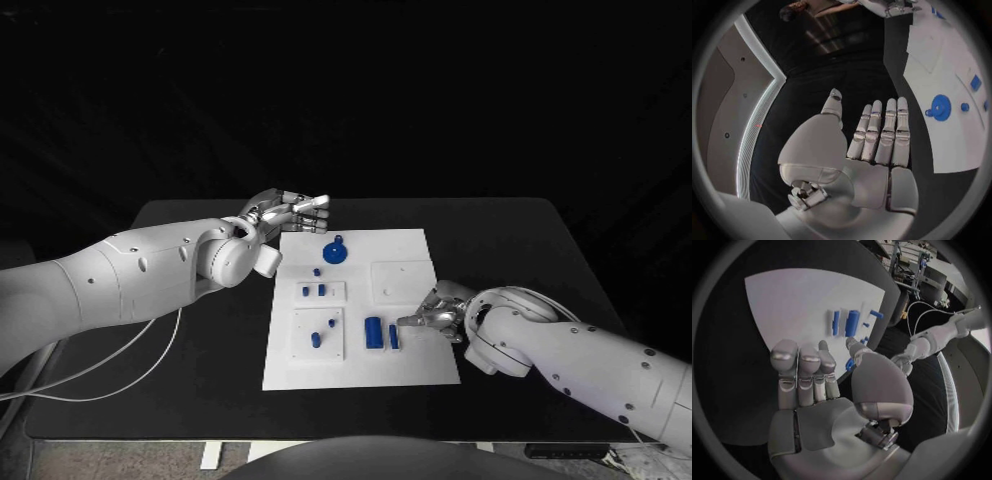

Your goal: Assemble the parts on the task board

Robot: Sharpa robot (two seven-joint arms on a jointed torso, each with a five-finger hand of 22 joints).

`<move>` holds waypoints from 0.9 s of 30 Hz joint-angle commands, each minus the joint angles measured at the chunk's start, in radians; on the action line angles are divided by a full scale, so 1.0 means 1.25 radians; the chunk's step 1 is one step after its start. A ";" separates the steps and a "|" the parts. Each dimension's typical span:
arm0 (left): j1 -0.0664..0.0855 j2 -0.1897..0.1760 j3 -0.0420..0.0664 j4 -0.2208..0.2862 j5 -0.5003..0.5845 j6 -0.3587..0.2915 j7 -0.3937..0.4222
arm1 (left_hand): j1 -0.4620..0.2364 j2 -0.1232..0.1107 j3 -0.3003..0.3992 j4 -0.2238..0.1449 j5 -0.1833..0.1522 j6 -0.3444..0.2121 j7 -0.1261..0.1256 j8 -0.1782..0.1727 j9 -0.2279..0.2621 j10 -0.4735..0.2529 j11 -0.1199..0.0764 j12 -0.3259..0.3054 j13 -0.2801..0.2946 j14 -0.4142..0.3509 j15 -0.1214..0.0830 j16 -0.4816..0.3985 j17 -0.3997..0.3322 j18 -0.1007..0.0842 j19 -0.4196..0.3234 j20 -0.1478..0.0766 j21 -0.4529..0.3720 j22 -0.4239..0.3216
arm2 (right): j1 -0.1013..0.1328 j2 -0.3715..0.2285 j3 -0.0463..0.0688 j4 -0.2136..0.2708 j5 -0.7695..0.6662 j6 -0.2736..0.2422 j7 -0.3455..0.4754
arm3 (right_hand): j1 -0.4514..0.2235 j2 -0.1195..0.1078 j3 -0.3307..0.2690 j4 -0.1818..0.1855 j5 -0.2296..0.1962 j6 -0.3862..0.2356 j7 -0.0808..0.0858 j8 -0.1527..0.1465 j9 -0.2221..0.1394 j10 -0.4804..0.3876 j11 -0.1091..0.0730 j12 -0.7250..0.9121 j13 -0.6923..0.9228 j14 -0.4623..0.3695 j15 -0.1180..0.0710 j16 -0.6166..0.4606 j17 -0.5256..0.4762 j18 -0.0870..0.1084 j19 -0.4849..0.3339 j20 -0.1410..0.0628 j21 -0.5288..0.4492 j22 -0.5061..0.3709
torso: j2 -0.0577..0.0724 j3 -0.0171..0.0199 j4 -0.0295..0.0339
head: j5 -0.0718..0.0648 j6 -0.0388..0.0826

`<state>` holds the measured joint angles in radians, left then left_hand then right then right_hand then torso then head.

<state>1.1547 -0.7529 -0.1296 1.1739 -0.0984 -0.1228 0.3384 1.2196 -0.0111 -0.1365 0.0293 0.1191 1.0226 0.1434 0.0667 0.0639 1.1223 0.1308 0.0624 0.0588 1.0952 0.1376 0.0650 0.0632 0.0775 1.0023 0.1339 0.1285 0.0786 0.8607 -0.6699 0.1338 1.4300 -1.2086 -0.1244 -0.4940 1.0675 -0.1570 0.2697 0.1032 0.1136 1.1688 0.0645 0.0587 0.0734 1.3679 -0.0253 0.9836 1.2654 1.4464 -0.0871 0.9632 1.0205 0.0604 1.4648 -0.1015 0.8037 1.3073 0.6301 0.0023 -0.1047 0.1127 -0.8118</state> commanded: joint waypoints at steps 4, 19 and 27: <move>0.001 0.009 0.000 -0.022 0.038 -0.031 0.047 | 0.001 0.012 -0.004 -0.009 0.005 0.008 -0.002 -0.001 0.001 0.008 0.000 -0.001 0.000 0.009 0.001 -0.003 0.000 -0.009 -0.004 -0.005 0.000 -0.001 | 0.009 -0.003 0.043 -0.044 0.164 -0.064 0.249 | 0.020 0.077 -0.136 -0.067 0.131 -0.011 0.002 0.004 -0.001 -0.047 0.001 -0.138 -0.095 -0.016 0.002 -0.121 -0.089 0.008 0.003 -0.004 -0.211 0.010 | -0.010 -0.0051 -0.0051 | 0.001 0.018; 0.016 0.056 0.001 -0.110 0.068 -0.047 0.057 | 0.027 0.027 -0.016 -0.031 0.006 0.010 -0.008 -0.001 0.001 0.005 -0.002 -0.001 0.000 -0.019 0.001 -0.004 -0.001 -0.015 -0.017 -0.003 -0.012 -0.004 | 0.046 0.092 0.153 -0.337 0.527 -0.039 0.565 | 0.093 0.155 -0.111 -0.197 0.145 -0.113 0.056 0.002 -0.009 -0.202 0.118 -0.734 -0.918 -0.241 0.153 -0.721 -0.563 0.016 -0.354 0.151 -0.595 -0.639 | -0.036 0.0070 -0.0040 | 0.001 0.079; 0.019 0.084 0.000 -0.151 0.061 -0.042 0.042 | -0.276 0.009 0.109 -0.023 -0.095 -0.242 -0.115 -0.053 -0.051 -0.274 -0.105 -0.050 -0.047 -0.282 -0.110 -0.052 -0.051 -0.062 -0.802 -0.107 -0.103 -0.063 | 0.048 0.116 0.184 -0.391 0.507 -0.048 0.538 | -0.193 0.126 -0.216 -0.083 -0.091 -0.935 -0.052 -0.047 -0.059 -0.497 0.020 -0.787 -1.012 -0.534 0.070 -0.771 -0.816 -0.048 -0.603 0.081 -0.643 -1.046 | -0.038 0.0094 -0.0027 | 0.001 0.096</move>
<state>1.1787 -0.6444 -0.1292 0.9805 -0.0207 -0.1752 0.3908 1.2287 0.0213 -0.1404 -0.0070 0.1183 1.0049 0.1202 0.0616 0.0598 1.0808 0.1196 0.0577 0.0544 1.0331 0.1281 0.0578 0.0579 0.0664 0.8967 0.1240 0.1019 0.0680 0.9220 -0.5232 0.3661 0.9368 -0.5657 -0.1828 0.1860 1.1506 0.0570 0.1454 -0.1685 0.2747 0.8828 0.1035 0.0566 0.0549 1.0388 0.1154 0.0562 0.0527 1.0830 0.1073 0.0587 0.0569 0.1317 0.9947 0.1515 0.0669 0.1318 0.5822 0.0152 -0.1073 0.1127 -0.6889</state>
